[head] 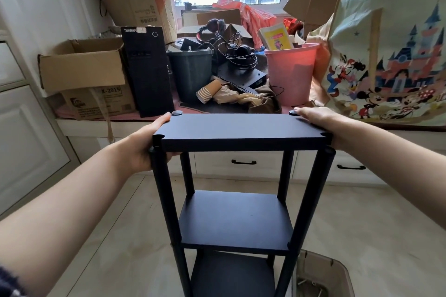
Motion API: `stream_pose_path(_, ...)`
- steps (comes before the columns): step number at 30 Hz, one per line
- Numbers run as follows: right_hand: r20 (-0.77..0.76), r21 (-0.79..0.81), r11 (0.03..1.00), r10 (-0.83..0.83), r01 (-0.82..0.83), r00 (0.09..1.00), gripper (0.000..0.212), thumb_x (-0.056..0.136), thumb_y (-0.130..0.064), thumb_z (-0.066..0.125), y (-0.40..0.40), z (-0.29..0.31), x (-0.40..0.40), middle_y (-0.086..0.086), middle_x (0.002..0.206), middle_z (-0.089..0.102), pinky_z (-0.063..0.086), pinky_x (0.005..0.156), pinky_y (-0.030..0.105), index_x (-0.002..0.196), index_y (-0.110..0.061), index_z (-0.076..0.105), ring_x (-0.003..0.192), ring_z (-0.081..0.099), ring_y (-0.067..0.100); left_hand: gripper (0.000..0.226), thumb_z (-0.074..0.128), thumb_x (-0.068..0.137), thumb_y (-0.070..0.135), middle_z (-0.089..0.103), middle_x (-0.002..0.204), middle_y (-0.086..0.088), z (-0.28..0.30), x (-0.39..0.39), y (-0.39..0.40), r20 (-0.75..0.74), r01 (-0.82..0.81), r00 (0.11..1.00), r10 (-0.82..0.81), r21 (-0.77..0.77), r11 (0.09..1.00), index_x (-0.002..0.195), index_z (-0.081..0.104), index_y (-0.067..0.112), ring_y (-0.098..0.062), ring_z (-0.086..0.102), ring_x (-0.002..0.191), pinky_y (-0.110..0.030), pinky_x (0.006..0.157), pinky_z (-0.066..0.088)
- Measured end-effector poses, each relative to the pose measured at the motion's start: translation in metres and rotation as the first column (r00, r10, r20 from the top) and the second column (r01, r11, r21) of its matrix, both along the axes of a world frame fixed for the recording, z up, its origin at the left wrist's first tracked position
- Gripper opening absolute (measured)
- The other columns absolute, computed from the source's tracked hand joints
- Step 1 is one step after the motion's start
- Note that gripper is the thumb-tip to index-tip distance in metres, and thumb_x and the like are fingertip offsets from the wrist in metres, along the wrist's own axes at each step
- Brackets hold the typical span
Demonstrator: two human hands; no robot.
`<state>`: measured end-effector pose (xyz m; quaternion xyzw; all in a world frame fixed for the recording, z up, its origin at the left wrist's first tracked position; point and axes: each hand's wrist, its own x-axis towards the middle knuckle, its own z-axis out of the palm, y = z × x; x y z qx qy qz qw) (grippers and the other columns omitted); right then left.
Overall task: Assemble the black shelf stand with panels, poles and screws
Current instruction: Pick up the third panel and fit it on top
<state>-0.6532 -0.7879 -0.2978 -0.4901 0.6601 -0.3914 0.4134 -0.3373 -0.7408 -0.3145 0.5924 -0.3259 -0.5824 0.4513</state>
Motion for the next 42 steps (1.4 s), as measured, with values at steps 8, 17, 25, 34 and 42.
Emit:
stream_pose_path(8,0.03,0.06,0.998,0.003,-0.005,1.0,0.02,0.097,-0.024,0.061,-0.018,-0.005,-0.007,-0.003,0.043,0.06,0.034,0.031,0.01,0.082,-0.01,0.06,0.029,0.052,0.006,0.052,0.051,0.095,0.06,0.051,0.048,0.001,-0.001,0.003,-0.009,-0.014,0.017,1.0,-0.016,0.068,0.998,0.082,0.06,0.01,-0.01,0.05,0.033,-0.015,0.035,0.04)
stream_pose_path(17,0.041,0.065,0.997,-0.05,0.048,0.998,0.021,0.094,-0.026,0.065,-0.015,-0.003,-0.007,0.0,0.051,0.063,0.035,0.03,0.011,0.081,-0.011,0.06,0.029,0.052,0.006,0.05,0.05,0.095,0.061,0.072,0.066,-0.002,-0.002,0.001,-0.002,-0.052,0.034,0.998,-0.033,0.006,0.999,0.103,0.066,0.014,-0.014,0.069,0.052,-0.027,0.048,0.058)
stream_pose_path(25,0.019,0.02,0.992,-0.122,0.122,0.992,0.015,0.097,-0.022,0.061,-0.007,-0.005,-0.007,0.002,0.076,0.055,0.031,0.029,0.011,0.086,-0.012,0.061,0.059,0.049,0.014,0.039,0.058,0.092,0.039,0.064,0.075,-0.007,-0.005,0.006,0.032,0.019,0.141,0.99,-0.141,-0.221,0.965,0.113,0.063,0.007,-0.019,0.065,0.066,-0.04,0.09,0.052)
stream_pose_path(34,0.037,0.068,0.992,-0.108,0.106,0.993,0.02,0.1,-0.025,0.053,-0.002,0.001,-0.004,0.001,0.076,0.058,0.04,0.039,0.021,0.114,-0.017,0.066,0.054,0.051,0.012,0.02,0.055,0.099,0.027,0.053,0.055,-0.004,0.001,0.0,0.034,0.087,0.082,0.994,-0.068,-0.164,0.983,0.086,0.052,0.012,-0.023,0.051,0.059,-0.034,0.072,0.046)
stream_pose_path(42,0.337,0.304,0.952,-0.088,-0.02,0.937,0.028,0.095,-0.04,0.058,0.037,-0.001,-0.016,0.007,0.083,0.066,0.053,0.079,0.049,0.1,-0.013,0.057,0.077,0.067,0.026,0.027,0.055,0.098,0.036,0.057,0.061,-0.005,0.0,0.005,0.033,0.083,0.127,0.989,-0.118,-0.103,0.987,0.096,0.056,0.01,-0.023,0.056,0.064,-0.042,0.091,0.05)
